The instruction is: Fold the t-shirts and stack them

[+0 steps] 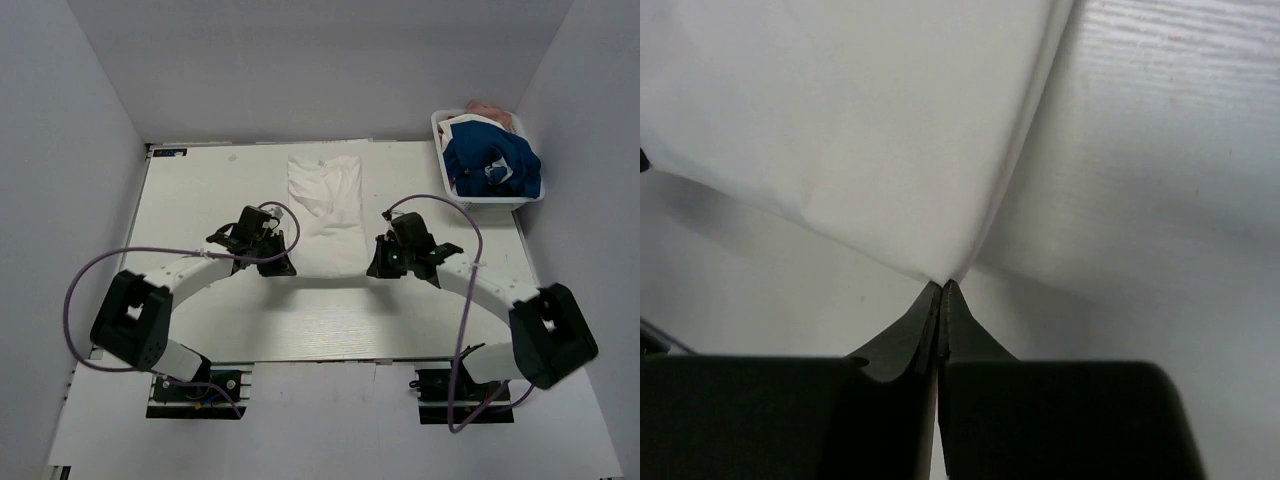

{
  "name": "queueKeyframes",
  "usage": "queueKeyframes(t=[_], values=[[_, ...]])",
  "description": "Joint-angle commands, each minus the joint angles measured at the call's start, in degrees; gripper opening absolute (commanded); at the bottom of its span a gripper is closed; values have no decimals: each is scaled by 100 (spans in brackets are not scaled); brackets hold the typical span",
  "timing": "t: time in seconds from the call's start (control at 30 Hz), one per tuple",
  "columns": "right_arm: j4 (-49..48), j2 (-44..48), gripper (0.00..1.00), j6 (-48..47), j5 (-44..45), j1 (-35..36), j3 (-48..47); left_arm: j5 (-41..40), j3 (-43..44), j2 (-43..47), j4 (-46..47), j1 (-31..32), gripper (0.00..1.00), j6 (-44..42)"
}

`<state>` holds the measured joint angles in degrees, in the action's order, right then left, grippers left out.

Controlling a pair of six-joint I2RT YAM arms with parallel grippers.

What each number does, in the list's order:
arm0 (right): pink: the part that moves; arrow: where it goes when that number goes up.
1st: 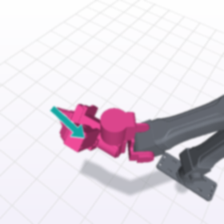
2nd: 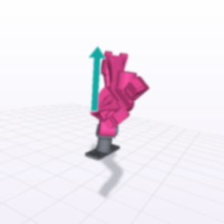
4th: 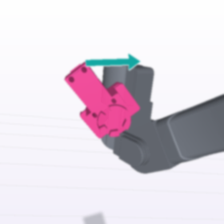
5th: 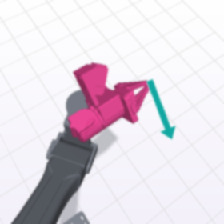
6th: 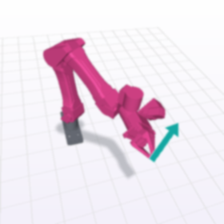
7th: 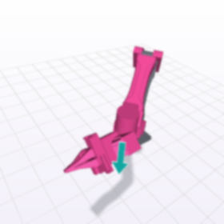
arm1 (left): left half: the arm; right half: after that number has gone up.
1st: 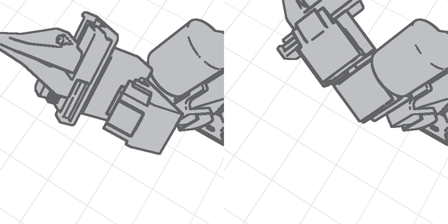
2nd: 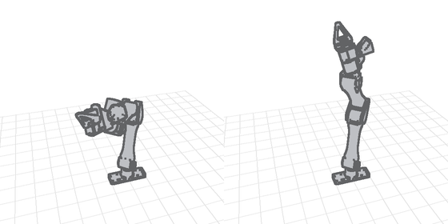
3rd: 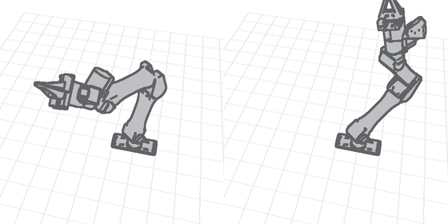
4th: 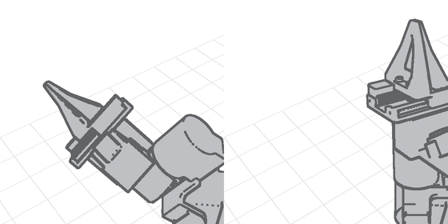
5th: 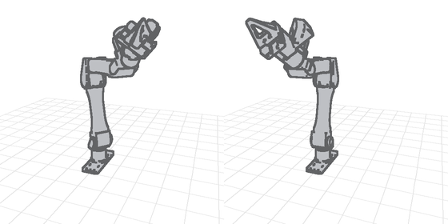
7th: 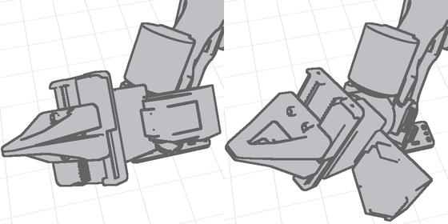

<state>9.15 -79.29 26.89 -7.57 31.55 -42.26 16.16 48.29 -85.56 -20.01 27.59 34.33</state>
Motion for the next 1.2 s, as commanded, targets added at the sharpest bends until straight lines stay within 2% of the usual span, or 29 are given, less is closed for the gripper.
queueKeyframes(t=[0.0,0.13,0.27,0.33,0.43,0.57,0.87,0.97,1.07,1.17], values=[[842,1035,0,-114,-121,193,156,334,-214,1004,-380,167,0,29],[1221,1721,0,-193,-183,308,-141,405,-22,1725,-714,229,0,30],[941,1724,0,-150,54,255,-693,-383,495,1955,-776,229,0,30],[931,1470,0,-27,571,212,-967,-535,672,1842,-707,133,0,91],[641,1179,0,-35,731,80,-1521,-1070,1294,1342,-670,79,0,162],[580,259,0,-61,652,-157,-2503,-1677,2532,480,-969,-52,0,83],[676,-1272,0,-193,292,-878,-4086,-1362,4283,-1574,-838,-693,0,-250],[624,-1923,0,-325,72,-1098,-4422,-1160,4864,-2121,-785,-817,0,-426],[562,-2782,0,-413,-243,-1265,-4922,-923,5399,-2947,-636,-922,0,-480],[676,-3556,0,-396,-253,-1414,-5485,-790,6287,-3905,-811,-975,0,-550]])
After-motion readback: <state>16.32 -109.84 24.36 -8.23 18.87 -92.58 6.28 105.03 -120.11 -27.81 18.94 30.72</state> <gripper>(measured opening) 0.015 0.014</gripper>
